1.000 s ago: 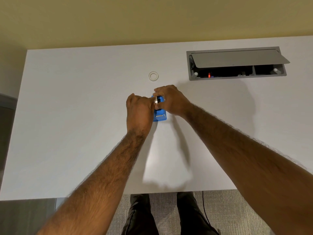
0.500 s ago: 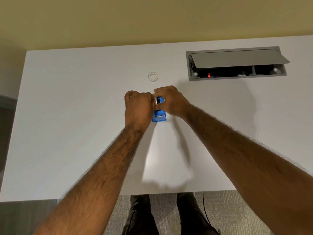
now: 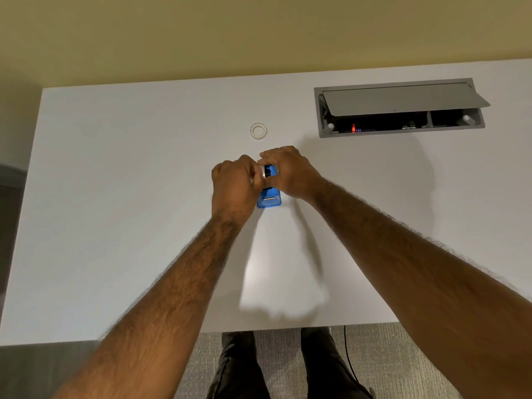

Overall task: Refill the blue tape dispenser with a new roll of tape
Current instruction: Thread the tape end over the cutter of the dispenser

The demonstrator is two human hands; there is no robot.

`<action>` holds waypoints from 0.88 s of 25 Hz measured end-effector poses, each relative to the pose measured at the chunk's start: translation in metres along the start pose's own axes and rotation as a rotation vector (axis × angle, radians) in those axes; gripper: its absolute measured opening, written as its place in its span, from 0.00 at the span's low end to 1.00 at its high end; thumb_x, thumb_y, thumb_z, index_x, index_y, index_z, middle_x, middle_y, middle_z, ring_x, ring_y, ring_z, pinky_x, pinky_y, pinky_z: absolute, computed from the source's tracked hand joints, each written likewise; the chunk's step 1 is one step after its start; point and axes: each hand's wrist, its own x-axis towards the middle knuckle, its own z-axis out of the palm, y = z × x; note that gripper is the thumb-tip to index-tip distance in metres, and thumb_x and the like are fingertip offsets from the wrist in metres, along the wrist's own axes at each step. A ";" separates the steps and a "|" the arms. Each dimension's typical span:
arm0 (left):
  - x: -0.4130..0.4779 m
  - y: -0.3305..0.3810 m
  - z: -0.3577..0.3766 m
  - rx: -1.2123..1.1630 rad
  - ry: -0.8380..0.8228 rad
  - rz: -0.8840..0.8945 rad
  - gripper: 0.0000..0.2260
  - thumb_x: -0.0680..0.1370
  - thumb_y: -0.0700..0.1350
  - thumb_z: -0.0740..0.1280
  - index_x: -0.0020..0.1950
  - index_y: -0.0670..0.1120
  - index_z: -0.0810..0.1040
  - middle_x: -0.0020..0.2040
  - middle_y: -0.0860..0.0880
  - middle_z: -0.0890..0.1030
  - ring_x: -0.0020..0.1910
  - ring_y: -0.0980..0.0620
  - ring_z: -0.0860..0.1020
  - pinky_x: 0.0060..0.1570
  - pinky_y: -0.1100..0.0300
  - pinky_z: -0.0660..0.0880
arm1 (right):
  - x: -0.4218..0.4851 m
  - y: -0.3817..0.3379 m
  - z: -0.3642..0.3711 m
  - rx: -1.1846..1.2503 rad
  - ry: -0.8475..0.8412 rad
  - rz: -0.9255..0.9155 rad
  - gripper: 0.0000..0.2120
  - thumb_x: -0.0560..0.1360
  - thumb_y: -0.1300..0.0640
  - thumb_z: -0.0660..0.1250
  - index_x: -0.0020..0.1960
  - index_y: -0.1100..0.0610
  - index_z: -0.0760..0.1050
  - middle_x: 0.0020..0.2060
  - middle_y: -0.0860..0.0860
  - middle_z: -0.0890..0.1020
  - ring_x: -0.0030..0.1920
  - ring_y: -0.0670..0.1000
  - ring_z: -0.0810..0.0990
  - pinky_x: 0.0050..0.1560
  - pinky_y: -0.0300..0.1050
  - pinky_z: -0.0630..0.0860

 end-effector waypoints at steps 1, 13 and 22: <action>-0.004 -0.003 0.001 -0.035 0.014 -0.030 0.07 0.80 0.49 0.64 0.53 0.49 0.79 0.44 0.50 0.83 0.51 0.48 0.74 0.53 0.58 0.64 | 0.000 0.000 0.000 0.006 0.001 0.006 0.21 0.75 0.48 0.72 0.65 0.55 0.78 0.68 0.52 0.78 0.71 0.55 0.71 0.70 0.60 0.70; 0.000 0.003 -0.003 0.338 0.064 0.183 0.08 0.78 0.40 0.64 0.40 0.45 0.79 0.35 0.49 0.80 0.38 0.45 0.74 0.55 0.56 0.63 | -0.001 0.002 0.000 0.010 0.021 -0.011 0.19 0.75 0.53 0.72 0.64 0.58 0.79 0.65 0.55 0.81 0.69 0.57 0.74 0.70 0.60 0.70; -0.010 -0.003 -0.001 0.258 0.019 0.227 0.08 0.79 0.42 0.63 0.41 0.45 0.77 0.36 0.48 0.78 0.38 0.46 0.74 0.52 0.54 0.67 | -0.003 0.003 0.002 -0.007 0.033 -0.005 0.22 0.75 0.50 0.72 0.68 0.56 0.77 0.68 0.53 0.79 0.72 0.55 0.71 0.71 0.57 0.69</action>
